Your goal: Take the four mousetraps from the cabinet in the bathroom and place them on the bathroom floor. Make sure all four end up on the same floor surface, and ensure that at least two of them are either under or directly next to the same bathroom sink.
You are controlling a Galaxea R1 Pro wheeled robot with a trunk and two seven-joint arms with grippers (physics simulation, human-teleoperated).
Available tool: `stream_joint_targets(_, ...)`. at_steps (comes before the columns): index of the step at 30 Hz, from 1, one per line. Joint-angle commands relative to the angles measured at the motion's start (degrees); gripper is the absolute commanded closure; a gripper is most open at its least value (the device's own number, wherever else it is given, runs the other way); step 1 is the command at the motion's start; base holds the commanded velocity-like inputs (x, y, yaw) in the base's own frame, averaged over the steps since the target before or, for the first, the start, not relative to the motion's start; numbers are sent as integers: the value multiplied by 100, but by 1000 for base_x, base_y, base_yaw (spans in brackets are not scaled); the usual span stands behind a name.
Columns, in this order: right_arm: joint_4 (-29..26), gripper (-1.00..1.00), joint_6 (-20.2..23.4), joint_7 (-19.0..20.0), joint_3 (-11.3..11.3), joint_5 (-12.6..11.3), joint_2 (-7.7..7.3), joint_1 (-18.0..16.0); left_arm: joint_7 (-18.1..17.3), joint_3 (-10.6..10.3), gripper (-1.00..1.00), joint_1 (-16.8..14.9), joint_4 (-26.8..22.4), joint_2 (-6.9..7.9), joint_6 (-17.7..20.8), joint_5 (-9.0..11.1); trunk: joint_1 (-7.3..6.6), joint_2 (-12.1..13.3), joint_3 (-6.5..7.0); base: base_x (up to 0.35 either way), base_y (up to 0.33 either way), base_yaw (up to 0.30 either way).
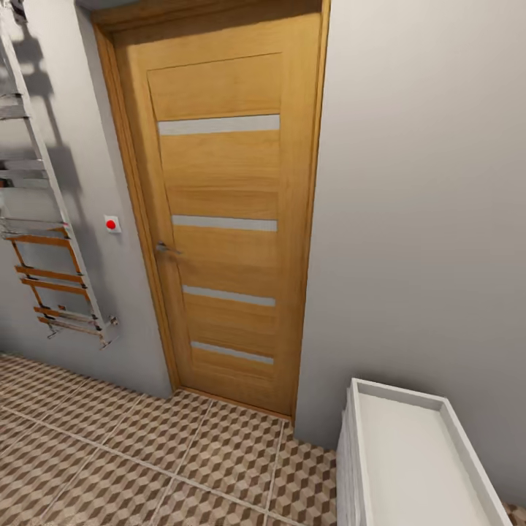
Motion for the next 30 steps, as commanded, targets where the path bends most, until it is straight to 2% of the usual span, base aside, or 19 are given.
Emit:
stream_joint_targets(1,19,-100,-17,-36,29,51,1,-8,21,-48,-100,-4,3,-2,-18,43,0,-4,-7,0,0,282)
stream_joint_targets(30,19,-100,-20,-45,29,48,1,-8,21,-48,-100,-4,3,-2,-11,41,0,-4,-7,0,0,282)
